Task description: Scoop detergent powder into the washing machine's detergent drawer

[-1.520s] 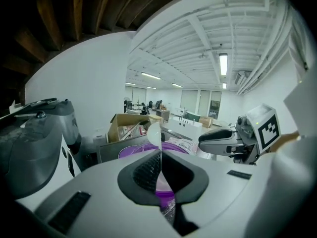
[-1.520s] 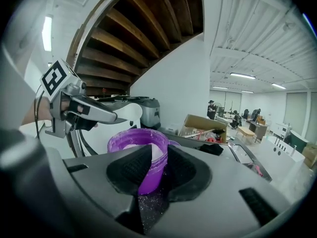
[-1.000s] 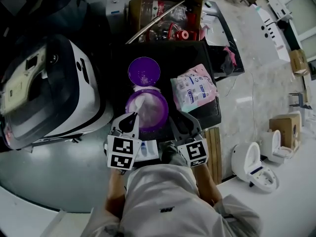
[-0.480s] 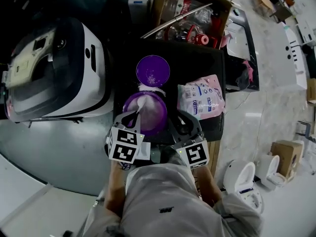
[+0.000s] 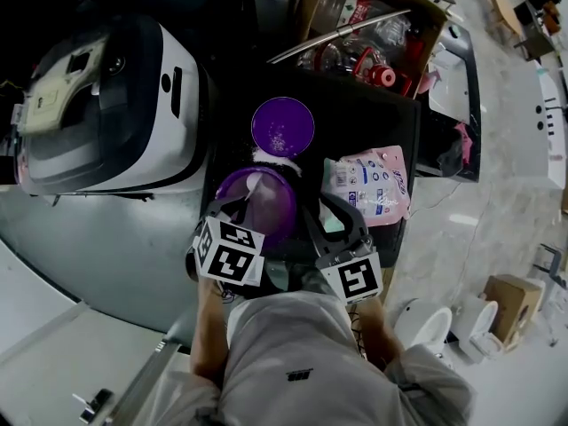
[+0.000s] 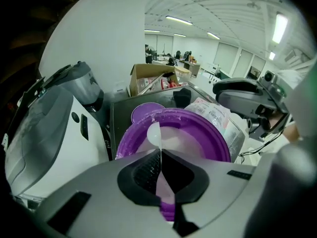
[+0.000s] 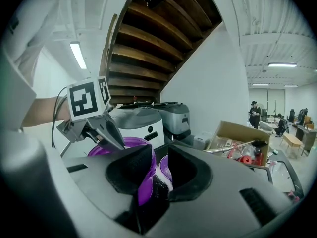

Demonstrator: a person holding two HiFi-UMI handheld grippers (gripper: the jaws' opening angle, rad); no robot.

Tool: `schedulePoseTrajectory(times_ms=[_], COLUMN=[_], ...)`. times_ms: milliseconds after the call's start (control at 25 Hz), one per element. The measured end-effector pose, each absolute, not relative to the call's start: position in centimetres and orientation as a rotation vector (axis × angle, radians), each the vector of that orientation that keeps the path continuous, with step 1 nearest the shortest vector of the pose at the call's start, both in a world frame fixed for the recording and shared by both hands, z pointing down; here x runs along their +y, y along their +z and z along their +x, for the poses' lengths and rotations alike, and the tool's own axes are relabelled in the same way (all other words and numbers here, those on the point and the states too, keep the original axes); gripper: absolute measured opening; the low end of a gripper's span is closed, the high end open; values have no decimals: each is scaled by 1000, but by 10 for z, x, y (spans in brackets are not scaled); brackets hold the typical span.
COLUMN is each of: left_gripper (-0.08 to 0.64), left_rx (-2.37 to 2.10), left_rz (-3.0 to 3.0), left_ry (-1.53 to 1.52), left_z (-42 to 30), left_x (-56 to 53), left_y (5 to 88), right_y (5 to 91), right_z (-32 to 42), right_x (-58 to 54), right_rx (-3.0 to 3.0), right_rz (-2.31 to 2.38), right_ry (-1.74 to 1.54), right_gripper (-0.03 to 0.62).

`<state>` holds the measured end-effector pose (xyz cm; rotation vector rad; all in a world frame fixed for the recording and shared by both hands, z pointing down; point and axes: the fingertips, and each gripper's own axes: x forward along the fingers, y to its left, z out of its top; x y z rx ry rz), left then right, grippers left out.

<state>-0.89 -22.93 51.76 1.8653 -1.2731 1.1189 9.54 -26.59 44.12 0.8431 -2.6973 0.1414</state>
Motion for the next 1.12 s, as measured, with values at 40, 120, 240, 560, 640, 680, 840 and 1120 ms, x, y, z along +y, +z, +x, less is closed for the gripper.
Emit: schedulePoseTrajectory(times_ms=[40, 120, 240, 560, 640, 680, 840, 1120], left_gripper=[15, 15, 15, 15, 15, 15, 15, 15], left_rx=[-1271, -1265, -1242, -1105, -1075, -1057, -971, -848], left_rz=[1852, 1828, 1803, 1819, 1823, 1826, 1845, 1894], left_ry=[1146, 1197, 1269, 1312, 1322, 1329, 1378, 1364], left_z=[-9, -9, -7, 2, 5, 6, 14, 32], left_x=[-229, -229, -229, -229, -229, -229, -229, -224], left_y=[520, 523, 529, 532, 534, 534, 535, 537], right_y=[440, 436, 433, 430, 429, 428, 428, 427], right_z=[95, 96, 95, 97, 99, 100, 103, 110], right_x=[-268, -270, -272, -275, -276, -277, -279, -283], right_rx=[-2706, -2723, -2738, -2749, -2746, -2746, -2740, -2733], right_rz=[837, 830, 819, 829, 836, 841, 863, 895], right_ry=[142, 139, 137, 178, 177, 177, 185, 206], right_gripper=[95, 95, 96, 96, 95, 95, 97, 95])
